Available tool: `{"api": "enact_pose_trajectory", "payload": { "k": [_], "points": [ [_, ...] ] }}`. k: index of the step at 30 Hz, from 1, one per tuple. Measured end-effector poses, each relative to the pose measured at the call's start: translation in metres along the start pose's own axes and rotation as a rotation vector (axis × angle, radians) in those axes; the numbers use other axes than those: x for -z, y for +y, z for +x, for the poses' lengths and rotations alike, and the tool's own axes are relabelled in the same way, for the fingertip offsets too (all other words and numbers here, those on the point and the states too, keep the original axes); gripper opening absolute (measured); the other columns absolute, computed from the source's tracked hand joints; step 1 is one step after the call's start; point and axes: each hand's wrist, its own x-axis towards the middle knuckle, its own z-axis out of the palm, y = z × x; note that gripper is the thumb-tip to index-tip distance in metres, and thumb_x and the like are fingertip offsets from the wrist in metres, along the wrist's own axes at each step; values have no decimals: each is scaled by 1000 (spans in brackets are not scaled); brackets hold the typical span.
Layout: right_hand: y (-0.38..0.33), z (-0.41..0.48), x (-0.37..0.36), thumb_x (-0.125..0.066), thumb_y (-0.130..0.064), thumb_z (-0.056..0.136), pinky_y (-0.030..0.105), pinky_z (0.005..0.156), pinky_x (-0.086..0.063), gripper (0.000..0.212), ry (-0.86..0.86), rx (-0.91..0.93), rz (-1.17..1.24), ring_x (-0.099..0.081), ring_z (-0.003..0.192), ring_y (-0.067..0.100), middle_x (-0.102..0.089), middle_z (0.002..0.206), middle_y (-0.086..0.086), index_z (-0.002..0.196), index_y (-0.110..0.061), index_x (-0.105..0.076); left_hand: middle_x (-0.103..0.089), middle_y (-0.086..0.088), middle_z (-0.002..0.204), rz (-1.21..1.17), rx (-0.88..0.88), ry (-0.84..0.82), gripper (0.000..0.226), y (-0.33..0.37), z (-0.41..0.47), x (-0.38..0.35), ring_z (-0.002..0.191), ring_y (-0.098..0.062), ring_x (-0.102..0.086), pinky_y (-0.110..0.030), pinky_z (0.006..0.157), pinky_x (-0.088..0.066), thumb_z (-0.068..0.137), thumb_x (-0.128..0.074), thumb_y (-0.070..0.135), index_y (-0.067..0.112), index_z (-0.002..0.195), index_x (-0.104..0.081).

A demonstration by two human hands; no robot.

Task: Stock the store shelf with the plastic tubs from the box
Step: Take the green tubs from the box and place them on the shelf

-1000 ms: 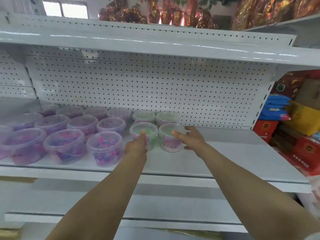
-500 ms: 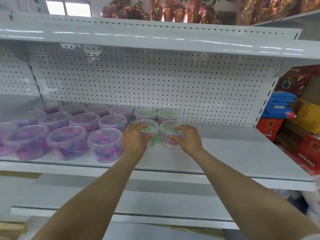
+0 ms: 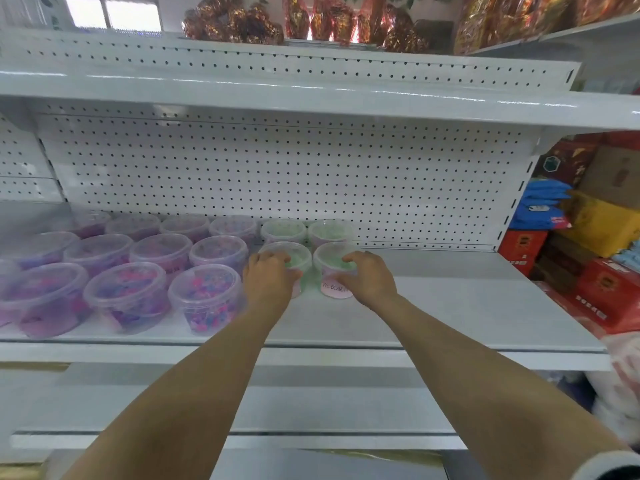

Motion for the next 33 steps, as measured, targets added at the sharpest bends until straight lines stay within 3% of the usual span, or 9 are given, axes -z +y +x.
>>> {"api": "enact_pose_trajectory", "payload": {
  "k": [4, 9, 15, 21, 28, 33],
  "points": [
    [-12, -15, 17, -76, -47, 77, 37, 92, -52, 62, 10, -11, -57, -55, 122, 21, -57, 133, 4, 130, -19, -61, -57, -7, 131, 4, -11, -62, 48, 6, -11, 14, 124, -29, -42, -39, 100, -37, 82, -67, 41, 22, 126, -60],
    [-27, -56, 51, -70, -47, 85, 36, 102, -42, 62, 34, 35, -178, -44, 132, 25, -54, 141, 4, 136, -16, -54, -57, -4, 133, -125, -83, -78, 57, 17, -40, 41, 125, -29, -45, -39, 103, -41, 76, -71, 41, 24, 128, -57],
    [-43, -136, 106, -60, -45, 94, 37, 97, -44, 56, 112, 26, -222, -50, 126, 29, -52, 138, 10, 138, -15, -48, -59, -11, 123, -271, -143, -71, 53, 45, -98, 82, 118, -32, -51, -39, 95, -46, 78, -71, 43, 21, 124, -58],
    [-30, -234, 149, -49, -48, 98, 36, 91, -44, 55, 154, -66, -229, -55, 120, 32, -57, 133, 15, 139, -11, -46, -53, -13, 133, -406, -180, -151, 54, 80, -179, 97, 124, -32, -47, -38, 98, -42, 88, -57, 47, 16, 131, -52],
    [5, -334, 196, -50, -46, 98, 39, 97, -45, 56, 165, -276, -240, -53, 123, 33, -57, 134, 16, 141, -11, -44, -51, -13, 132, -465, -255, -303, 54, 128, -268, 89, 120, -30, -50, -38, 97, -43, 90, -56, 48, 15, 132, -50],
    [41, -380, 221, -51, -47, 94, 40, 90, -49, 51, 222, -383, -237, -60, 113, 38, -64, 123, 16, 129, -10, -51, -54, -13, 128, -469, -313, -389, 50, 169, -309, 72, 117, -31, -52, -37, 93, -44, 90, -55, 47, 16, 129, -53]
  ]
}}
